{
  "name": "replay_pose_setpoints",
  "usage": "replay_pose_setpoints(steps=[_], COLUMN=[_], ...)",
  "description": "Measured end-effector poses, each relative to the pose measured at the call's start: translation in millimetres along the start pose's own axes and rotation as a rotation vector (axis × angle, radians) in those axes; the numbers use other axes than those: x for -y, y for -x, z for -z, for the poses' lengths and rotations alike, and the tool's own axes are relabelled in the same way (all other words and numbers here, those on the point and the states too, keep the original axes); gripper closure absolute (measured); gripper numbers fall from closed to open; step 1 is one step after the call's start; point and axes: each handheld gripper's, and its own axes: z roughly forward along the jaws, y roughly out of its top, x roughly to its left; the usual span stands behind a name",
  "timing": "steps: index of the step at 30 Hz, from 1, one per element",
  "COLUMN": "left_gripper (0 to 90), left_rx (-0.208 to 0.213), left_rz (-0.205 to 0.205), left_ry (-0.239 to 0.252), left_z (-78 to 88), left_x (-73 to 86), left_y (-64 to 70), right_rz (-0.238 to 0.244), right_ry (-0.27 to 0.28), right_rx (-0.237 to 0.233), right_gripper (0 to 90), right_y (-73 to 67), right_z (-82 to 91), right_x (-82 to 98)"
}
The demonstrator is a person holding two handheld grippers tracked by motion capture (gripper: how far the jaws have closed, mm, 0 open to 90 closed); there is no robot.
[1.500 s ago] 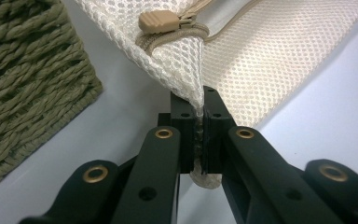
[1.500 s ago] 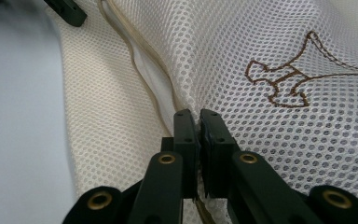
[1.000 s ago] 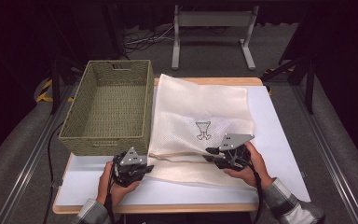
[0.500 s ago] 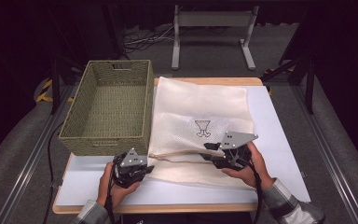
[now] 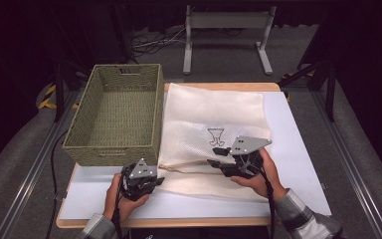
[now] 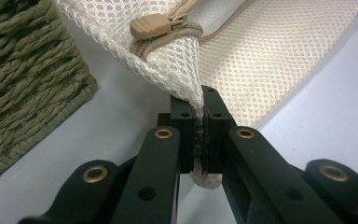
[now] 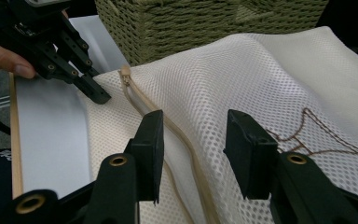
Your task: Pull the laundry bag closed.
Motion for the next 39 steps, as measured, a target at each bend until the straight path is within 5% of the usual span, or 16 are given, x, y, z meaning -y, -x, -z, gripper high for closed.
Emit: replay_pose_setpoints(steps=[18,39], left_gripper=[86.2,86.1], left_rx=[0.004,0.0], left_rz=[0.002,0.017], left_ry=[-0.002,0.005], left_z=[-0.4,-4.5], left_x=[0.7,4.0], left_y=[-0.5,0.2], right_rz=[0.028,0.07], right_ry=[-0.047,-0.102], right_rx=[-0.058,-0.151], right_gripper=[63.6,65.4], right_y=[-19.5,-46.8], right_z=[-36.1,-115.7], right_x=[-10.5,-34.4])
